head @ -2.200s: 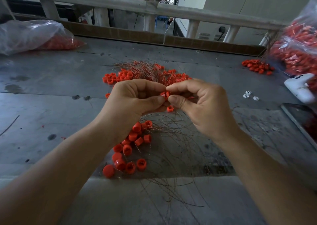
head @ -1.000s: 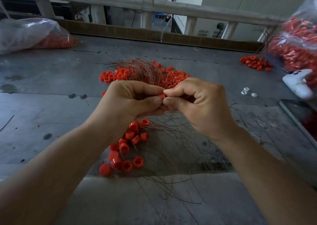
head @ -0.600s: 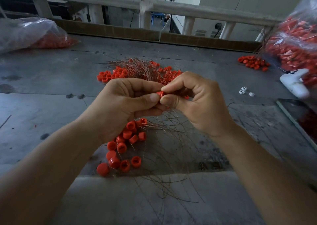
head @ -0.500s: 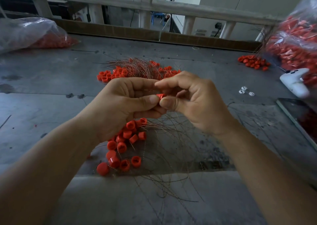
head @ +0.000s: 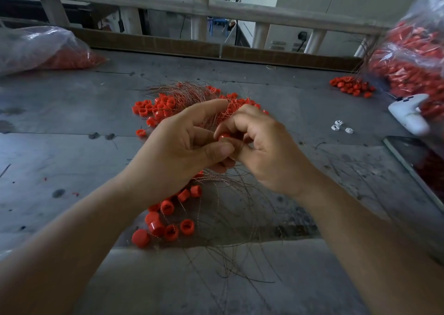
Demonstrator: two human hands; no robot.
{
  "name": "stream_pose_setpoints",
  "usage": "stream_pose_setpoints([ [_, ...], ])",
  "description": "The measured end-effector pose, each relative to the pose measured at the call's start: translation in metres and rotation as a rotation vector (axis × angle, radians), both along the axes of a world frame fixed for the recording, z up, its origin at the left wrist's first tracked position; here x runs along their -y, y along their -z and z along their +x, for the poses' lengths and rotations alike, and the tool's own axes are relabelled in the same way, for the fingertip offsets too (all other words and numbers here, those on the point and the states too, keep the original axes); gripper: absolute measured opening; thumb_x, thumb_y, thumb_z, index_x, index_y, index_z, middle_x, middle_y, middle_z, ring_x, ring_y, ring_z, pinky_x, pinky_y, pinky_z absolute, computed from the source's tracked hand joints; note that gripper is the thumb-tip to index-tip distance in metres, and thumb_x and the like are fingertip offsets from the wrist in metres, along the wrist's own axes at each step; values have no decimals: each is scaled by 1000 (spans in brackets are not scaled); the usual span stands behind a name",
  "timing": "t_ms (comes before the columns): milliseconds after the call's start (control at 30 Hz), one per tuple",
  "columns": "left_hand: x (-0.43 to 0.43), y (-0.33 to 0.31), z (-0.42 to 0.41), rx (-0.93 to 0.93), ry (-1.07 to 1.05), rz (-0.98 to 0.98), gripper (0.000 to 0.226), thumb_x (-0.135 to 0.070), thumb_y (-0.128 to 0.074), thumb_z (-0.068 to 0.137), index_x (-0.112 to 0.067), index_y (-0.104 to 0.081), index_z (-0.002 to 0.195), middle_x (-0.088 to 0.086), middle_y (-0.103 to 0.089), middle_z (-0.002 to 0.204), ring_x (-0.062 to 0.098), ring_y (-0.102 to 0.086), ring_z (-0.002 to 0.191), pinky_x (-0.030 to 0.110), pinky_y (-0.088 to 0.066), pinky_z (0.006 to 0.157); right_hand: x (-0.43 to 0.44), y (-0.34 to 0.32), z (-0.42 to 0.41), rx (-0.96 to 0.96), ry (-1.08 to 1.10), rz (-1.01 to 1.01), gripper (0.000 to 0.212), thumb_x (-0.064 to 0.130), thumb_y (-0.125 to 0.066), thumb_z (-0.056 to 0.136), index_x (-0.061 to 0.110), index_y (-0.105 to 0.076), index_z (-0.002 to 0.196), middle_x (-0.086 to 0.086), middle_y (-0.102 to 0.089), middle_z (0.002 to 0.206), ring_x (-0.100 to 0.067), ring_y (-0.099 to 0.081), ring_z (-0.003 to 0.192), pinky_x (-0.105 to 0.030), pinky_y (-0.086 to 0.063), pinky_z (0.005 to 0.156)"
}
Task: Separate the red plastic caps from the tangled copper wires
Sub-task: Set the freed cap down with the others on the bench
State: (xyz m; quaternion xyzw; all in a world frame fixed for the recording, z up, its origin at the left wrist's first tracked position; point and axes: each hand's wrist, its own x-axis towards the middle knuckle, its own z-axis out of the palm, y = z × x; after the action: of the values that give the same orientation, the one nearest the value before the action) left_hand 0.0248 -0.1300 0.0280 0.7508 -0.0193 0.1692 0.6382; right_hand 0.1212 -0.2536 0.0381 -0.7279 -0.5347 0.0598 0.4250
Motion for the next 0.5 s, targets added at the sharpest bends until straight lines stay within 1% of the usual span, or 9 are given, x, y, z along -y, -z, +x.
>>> stream_pose_setpoints([
  [67, 1, 0, -1, 10, 11, -12, 58, -24, -63, 69, -35, -41, 122, 0, -73, 78, 13, -70, 71, 18, -53, 63, -1, 1, -2, 18, 7, 18, 19, 6, -62, 84, 23, -55, 81, 6, -51, 86, -5, -52, 80, -16, -43, 72],
  [133, 2, -1, -3, 39, 21, -20, 57, -23, -65, 74, -33, -40, 125, 4, -72, 78, 17, -70, 72, 20, -54, 64, -1, 2, -5, 40, 16, 61, 16, 8, -61, 83, 22, -55, 80, 10, -51, 84, 0, -50, 79, -12, -41, 71],
  [200, 2, -1, -5, 59, 15, -32, 58, -25, -65, 73, -32, -41, 126, 7, -71, 80, 20, -70, 73, 22, -55, 64, -1, 2, -6, 39, 19, 97, 13, 10, -59, 81, 22, -55, 79, 14, -49, 82, 3, -50, 77, -11, -41, 70],
  [267, 3, -2, -5, 52, 10, -41, 58, -21, -64, 75, -30, -41, 127, 9, -71, 79, 21, -70, 72, 22, -55, 64, -1, 2, -6, 24, 13, 93, 15, 7, -60, 82, 22, -56, 79, 14, -49, 82, 4, -50, 77, -10, -40, 70],
  [367, 3, -5, -4, 11, 13, -77, 62, -21, -62, 68, -28, -42, 127, 9, -71, 78, 19, -70, 72, 20, -54, 63, 0, 1, -4, -7, 5, 60, 20, 5, -62, 83, 24, -56, 81, 14, -50, 83, 4, -50, 79, -8, -40, 71],
  [433, 1, -6, -3, -22, 20, -146, 63, -22, -67, 67, -24, -44, 126, 9, -71, 77, 20, -70, 72, 20, -54, 61, 0, 0, -4, -27, 4, 65, 19, 10, -65, 82, 27, -56, 80, 12, -51, 84, 4, -51, 79, -7, -40, 70],
  [500, -1, -6, -2, -39, 29, -229, 60, -25, -72, 67, -22, -49, 122, 9, -72, 76, 20, -70, 70, 21, -54, 58, -1, 0, -6, -68, -13, 97, 15, 20, -67, 79, 31, -56, 81, 9, -53, 84, 2, -52, 77, -9, -42, 68],
])
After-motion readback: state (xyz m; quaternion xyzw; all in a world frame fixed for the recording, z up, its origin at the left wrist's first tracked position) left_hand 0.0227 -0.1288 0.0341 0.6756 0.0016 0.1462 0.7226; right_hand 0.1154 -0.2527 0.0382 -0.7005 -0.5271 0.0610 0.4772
